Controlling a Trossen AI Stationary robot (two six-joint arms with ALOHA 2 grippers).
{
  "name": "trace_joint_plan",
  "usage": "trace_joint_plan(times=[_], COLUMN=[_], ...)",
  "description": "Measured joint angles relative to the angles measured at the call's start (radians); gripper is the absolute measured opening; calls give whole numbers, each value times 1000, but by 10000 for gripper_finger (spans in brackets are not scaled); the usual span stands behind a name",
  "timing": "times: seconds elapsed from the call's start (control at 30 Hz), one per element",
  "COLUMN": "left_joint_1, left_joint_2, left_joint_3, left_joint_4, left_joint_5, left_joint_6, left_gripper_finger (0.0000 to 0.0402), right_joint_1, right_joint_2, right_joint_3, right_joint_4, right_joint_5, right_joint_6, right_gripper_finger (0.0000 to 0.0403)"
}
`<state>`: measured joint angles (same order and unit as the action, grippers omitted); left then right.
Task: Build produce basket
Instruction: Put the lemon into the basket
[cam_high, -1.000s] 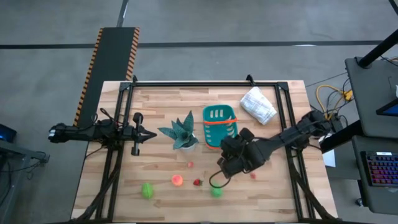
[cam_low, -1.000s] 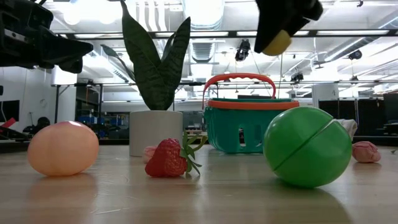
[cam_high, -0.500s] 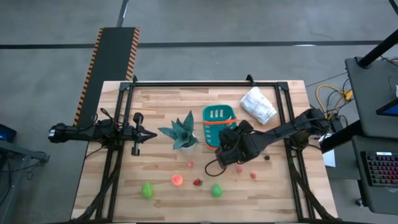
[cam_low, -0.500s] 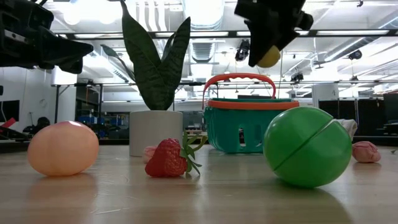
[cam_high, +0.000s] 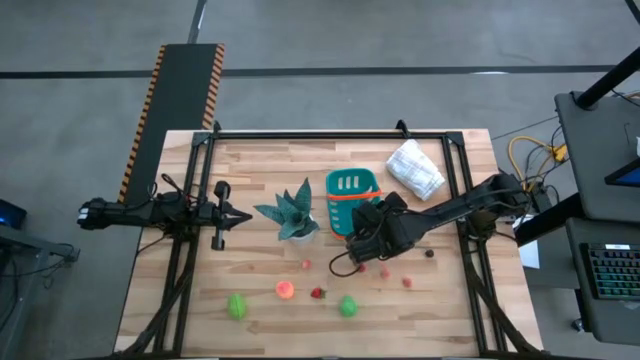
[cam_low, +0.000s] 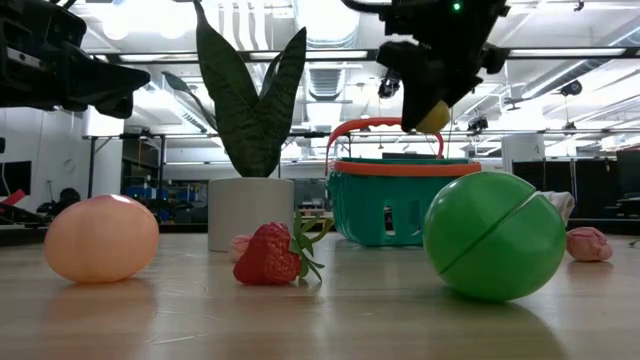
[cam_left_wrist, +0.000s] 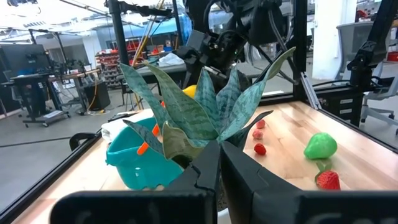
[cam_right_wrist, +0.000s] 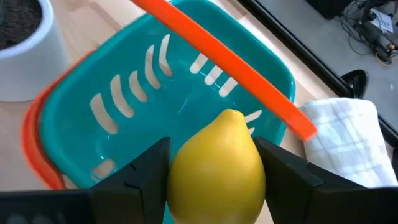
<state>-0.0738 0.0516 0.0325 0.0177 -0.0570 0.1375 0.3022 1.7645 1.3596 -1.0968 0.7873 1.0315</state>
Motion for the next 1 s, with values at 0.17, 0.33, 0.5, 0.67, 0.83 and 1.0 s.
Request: trace_joint_plan(times=[0.17, 0.33, 0.5, 0.67, 0.83, 1.0], left_joint_1=[0, 0, 0, 0, 0, 0], left_joint_2=[0, 0, -1, 0, 0, -1], left_joint_3=[0, 0, 0, 0, 0, 0], left_joint_4=[0, -1, 0, 0, -1, 0], left_joint_5=[0, 0, 0, 0, 0, 0], left_joint_6=[0, 0, 0, 0, 0, 0], left_gripper_finger=[0, 0, 0, 0, 0, 0], right_joint_1=[-4, -8, -8, -8, -8, -8], right_joint_2=[0, 1, 2, 3, 4, 4], right_joint_3=[-45, -75, -91, -120, -147, -162], right_joint_4=[34, 38, 47, 124, 164, 169], right_joint_5=[25, 36, 65, 89, 89, 89], right_joint_6=[17, 53, 80, 86, 77, 95], right_gripper_finger=[196, 196, 196, 196, 196, 196])
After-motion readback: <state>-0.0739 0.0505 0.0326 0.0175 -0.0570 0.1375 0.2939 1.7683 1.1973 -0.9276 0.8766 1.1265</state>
